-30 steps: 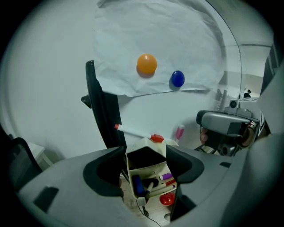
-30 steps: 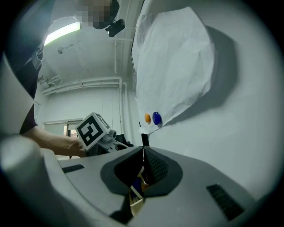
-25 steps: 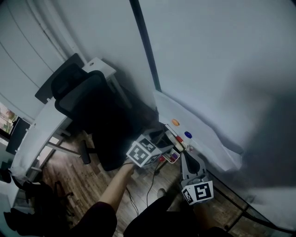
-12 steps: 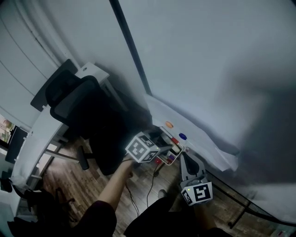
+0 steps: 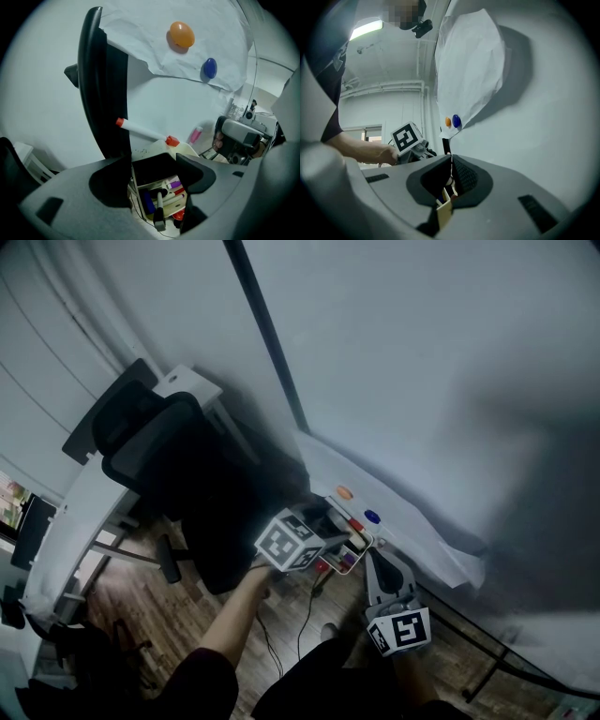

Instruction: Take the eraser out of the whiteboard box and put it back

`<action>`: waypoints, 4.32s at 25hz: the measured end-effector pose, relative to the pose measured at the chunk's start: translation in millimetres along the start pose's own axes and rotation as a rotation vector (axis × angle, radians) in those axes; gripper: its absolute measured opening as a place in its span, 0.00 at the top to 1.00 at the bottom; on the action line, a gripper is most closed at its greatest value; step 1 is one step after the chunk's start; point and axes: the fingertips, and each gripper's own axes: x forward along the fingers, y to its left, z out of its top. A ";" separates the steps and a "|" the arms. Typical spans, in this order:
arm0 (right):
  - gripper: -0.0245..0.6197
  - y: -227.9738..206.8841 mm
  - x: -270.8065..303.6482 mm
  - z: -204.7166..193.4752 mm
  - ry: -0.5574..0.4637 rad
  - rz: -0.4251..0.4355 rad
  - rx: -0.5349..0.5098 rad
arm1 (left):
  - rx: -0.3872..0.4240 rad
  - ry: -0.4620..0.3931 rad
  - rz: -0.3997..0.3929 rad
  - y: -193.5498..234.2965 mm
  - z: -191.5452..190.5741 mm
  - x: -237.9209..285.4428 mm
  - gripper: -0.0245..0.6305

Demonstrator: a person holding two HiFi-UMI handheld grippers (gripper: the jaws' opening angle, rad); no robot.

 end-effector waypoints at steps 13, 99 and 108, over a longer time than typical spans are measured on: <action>0.96 11.7 -7.7 6.2 0.012 0.058 -0.010 | -0.006 -0.146 0.125 -11.4 12.8 -37.4 0.56; 0.95 68.3 -60.7 41.5 -0.038 0.197 0.029 | -0.082 -0.615 0.589 -96.9 -2.9 -177.6 0.58; 0.95 49.8 -48.7 29.6 -0.014 0.147 0.046 | -0.047 -0.487 0.538 -74.3 -10.6 -140.2 0.58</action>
